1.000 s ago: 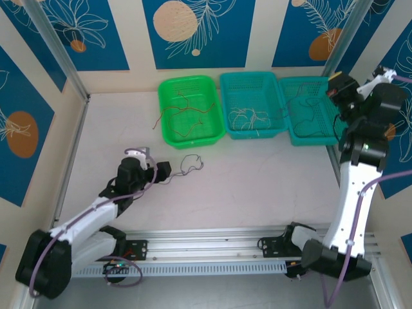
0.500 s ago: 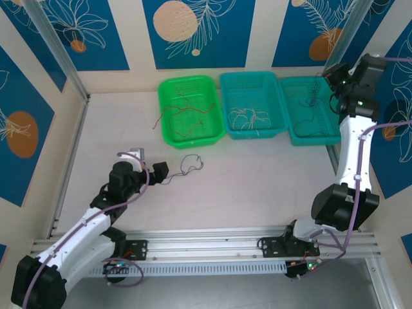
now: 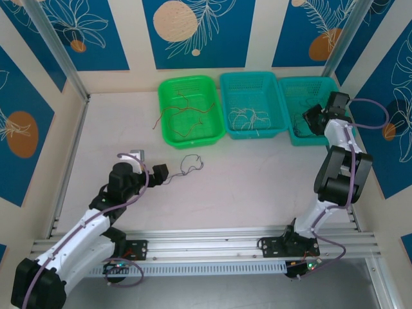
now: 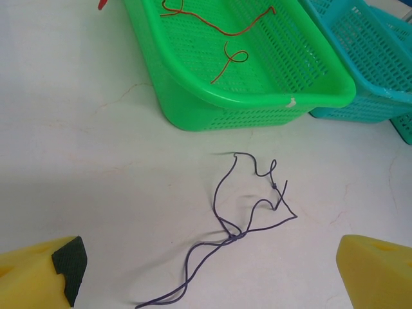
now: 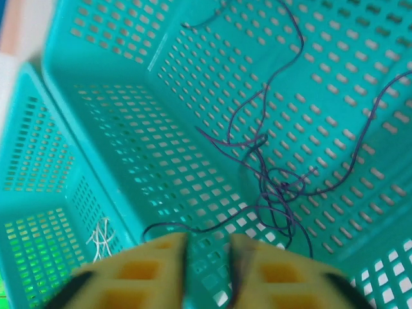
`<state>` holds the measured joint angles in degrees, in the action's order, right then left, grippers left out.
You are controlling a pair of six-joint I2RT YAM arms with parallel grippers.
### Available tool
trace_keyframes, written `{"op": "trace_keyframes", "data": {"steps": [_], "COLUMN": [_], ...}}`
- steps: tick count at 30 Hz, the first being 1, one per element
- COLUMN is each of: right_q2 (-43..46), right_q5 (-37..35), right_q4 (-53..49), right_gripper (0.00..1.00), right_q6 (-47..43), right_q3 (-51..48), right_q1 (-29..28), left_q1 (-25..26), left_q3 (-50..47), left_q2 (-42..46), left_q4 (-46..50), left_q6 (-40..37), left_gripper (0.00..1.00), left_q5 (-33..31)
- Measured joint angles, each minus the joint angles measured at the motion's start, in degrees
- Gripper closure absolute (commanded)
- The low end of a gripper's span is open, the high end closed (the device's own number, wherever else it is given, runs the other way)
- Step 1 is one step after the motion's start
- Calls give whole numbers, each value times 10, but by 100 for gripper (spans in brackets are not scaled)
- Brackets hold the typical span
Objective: Untangle the cables
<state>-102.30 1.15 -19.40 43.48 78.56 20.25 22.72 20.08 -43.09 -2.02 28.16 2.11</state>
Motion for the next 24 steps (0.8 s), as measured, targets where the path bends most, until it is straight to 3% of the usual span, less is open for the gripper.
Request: {"op": "trace_keyframes", "data": {"steps": [3, 9, 14, 17, 24], "right_q2": [-11, 54, 188, 259, 319], "right_q5": [6, 29, 66, 92, 51], "right_q4": [-29, -39, -16, -12, -26], "right_gripper": [23, 15, 13, 14, 15], "right_q6": [-1, -8, -25, -54, -134], "right_q3": [28, 26, -49, -93, -149], "right_q1": [3, -2, -41, -107, -397], "left_q1": [0, 0, 0, 0, 0], "left_q3": [0, 0, 0, 1, 42], "left_q2": [-7, -21, -50, -67, -77], "left_q4": [0, 1, 1, 2, 37], "left_q6": [2, 5, 16, 15, 15], "left_gripper": [0, 0, 0, 1, 2], "left_q5": [7, 21, 42, 56, 90]}}
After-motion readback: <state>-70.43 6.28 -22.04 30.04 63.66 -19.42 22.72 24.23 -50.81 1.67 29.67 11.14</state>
